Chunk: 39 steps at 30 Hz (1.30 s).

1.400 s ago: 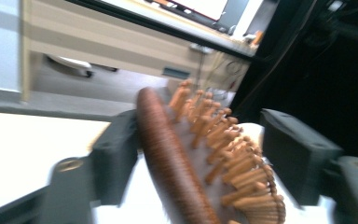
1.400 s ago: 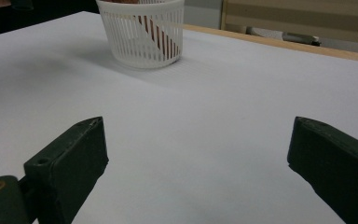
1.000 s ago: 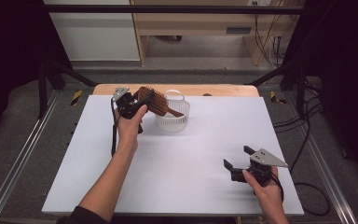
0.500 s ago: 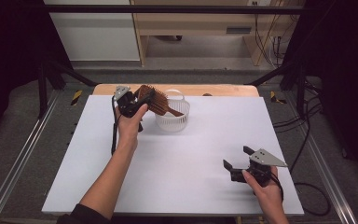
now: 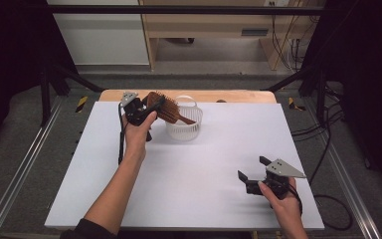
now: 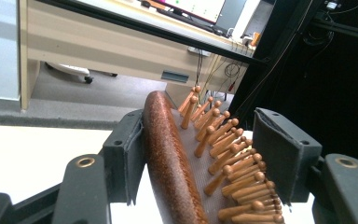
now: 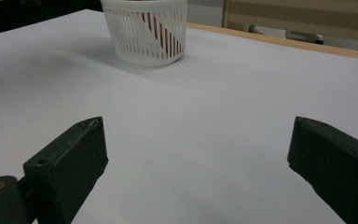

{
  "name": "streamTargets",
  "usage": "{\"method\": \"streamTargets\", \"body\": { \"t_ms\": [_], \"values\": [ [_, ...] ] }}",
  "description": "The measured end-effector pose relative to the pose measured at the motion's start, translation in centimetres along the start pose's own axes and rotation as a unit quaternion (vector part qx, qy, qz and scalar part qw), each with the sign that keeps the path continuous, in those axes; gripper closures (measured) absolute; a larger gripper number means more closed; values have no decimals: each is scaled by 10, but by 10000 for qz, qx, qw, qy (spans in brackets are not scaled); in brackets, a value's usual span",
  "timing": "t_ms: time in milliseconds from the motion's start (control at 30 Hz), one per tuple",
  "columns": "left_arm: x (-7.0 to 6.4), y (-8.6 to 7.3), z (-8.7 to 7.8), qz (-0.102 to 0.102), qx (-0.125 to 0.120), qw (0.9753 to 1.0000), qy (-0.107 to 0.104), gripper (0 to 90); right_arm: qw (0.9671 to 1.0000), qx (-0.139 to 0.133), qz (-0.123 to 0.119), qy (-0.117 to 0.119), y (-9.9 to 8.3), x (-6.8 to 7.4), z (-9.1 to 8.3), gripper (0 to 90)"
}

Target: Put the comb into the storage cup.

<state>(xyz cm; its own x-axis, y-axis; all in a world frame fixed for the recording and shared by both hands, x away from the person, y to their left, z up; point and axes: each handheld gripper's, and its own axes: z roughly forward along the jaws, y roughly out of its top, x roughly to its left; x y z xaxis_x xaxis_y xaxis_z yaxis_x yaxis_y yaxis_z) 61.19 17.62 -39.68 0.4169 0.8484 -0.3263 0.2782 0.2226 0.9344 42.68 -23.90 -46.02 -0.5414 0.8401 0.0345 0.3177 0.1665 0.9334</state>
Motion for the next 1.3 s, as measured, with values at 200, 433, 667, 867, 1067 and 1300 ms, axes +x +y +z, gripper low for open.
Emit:
{"method": "streamTargets", "body": {
  "t_ms": [200,433,667,867,1067,1300],
  "values": [
    [0,0,0,39,11,10000,6,353,10000,5,2,5,0,0,0,50],
    [1,-1,-1,57,58,10000,38,336,10000,10,2,7,0,1,0,50],
    [2,-2,-2,29,61,10000,40,328,10000,25,-2,5,0,0,0,50],
    [5,-2,-3,-1,90,10000,26,309,10000,40,-3,5,0,1,1,50],
    [6,-3,-3,-34,114,9999,24,291,10000,38,-2,1,-1,1,0,50],
    [7,-4,-3,-29,135,9999,4,263,10000,50,-10,22,-1,1,1,50]
  ]
}}
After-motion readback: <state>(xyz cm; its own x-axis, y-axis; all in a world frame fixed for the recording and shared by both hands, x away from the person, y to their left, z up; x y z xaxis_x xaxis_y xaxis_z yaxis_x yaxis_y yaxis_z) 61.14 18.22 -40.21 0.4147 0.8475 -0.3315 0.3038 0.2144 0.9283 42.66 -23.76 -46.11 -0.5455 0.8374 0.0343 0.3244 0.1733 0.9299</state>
